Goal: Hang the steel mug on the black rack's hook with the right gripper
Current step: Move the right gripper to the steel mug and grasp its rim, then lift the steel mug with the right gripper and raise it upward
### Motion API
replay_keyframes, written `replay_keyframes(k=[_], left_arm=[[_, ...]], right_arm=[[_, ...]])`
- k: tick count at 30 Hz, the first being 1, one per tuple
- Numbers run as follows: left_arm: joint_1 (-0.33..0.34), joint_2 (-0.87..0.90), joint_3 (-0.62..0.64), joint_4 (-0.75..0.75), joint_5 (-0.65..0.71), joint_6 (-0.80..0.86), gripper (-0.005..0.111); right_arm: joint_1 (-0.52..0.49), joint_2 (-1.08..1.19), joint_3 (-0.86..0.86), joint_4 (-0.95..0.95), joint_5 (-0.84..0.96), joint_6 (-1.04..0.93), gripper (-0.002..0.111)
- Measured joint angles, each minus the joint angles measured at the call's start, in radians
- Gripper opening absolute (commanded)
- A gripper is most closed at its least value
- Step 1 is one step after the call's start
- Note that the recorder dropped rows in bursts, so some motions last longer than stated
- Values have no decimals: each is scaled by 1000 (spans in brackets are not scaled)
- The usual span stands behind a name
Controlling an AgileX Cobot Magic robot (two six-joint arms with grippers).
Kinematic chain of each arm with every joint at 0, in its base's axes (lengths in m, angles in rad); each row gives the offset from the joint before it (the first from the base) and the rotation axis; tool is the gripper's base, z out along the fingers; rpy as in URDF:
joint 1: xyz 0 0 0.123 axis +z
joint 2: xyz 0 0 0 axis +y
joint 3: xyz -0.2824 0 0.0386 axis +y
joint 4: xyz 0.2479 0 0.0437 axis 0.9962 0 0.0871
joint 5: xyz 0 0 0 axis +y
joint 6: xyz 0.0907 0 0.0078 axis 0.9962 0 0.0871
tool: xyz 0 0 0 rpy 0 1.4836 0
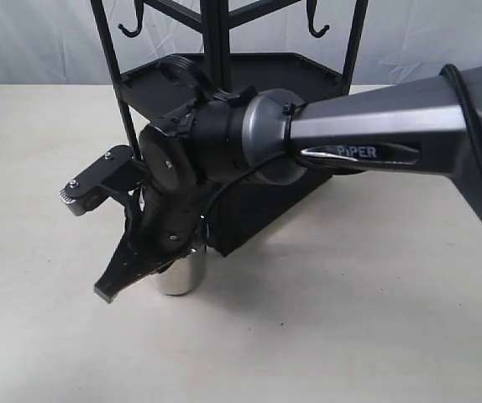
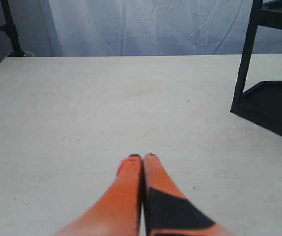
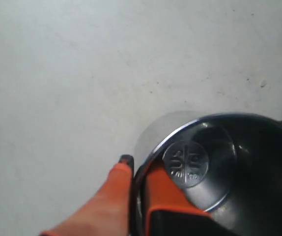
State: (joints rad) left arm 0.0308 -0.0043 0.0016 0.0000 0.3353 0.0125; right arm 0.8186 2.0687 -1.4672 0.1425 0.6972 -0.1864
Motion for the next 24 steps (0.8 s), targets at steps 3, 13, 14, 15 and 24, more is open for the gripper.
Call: replay_keyframes(k=[3,13,14,15,24], left_arm=[[0,0,0,0,0,0,0],[0,0,0,0,0,0,0],[0,0,0,0,0,0,0],[0,0,0,0,0,0,0],[0,0,0,0,0,0,0]], right_arm=[[71,-45,0,-4,-32,2,-1],[234,-288,327,-233,-824,132,-1],[234,-289,350,-230,-893,85,-1],[233,-292,362,-226,-933,46,-1],[233,-294,383,349,-1262,-633,-1]])
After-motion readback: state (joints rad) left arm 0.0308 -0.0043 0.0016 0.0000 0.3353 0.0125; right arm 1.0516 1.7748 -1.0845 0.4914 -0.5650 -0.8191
